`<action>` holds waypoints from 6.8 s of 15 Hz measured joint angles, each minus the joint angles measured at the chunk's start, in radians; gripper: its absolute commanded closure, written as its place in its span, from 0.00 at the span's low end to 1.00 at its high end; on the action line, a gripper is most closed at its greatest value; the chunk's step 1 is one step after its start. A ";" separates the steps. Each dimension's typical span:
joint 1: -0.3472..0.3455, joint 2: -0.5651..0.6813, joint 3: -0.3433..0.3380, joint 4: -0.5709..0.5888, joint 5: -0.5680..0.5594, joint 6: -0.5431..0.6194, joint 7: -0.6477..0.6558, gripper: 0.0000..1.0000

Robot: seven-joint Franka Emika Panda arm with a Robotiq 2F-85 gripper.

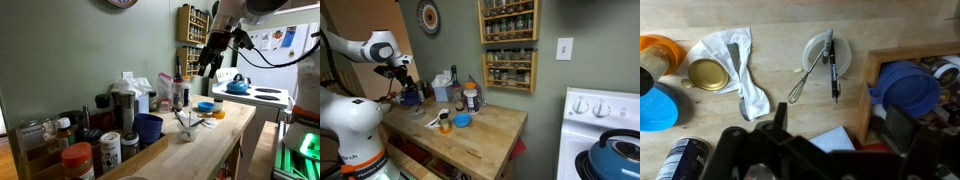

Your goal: Remove the white container from the wooden tray and put it on the table

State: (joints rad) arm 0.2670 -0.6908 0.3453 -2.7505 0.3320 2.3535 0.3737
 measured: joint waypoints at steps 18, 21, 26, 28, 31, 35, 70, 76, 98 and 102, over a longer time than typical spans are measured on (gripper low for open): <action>0.000 0.003 0.000 -0.003 0.000 0.000 0.000 0.00; 0.000 0.003 0.000 -0.003 0.000 0.000 0.000 0.00; 0.040 0.010 -0.003 0.007 0.014 0.048 -0.027 0.00; 0.107 0.028 0.003 0.025 0.044 0.133 -0.047 0.00; 0.187 0.089 0.046 0.078 0.045 0.235 -0.066 0.00; 0.250 0.247 0.068 0.156 0.052 0.341 -0.140 0.00; 0.236 0.907 0.154 0.673 -0.894 0.293 0.069 0.00; 0.285 0.973 0.127 0.744 -0.910 0.256 0.088 0.00; 0.580 1.222 -0.149 0.955 -0.802 0.292 0.033 0.42; 0.596 1.226 -0.173 0.969 -0.790 0.273 0.029 0.06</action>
State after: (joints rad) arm 0.8631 0.5355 0.1723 -1.7815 -0.4580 2.6266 0.4028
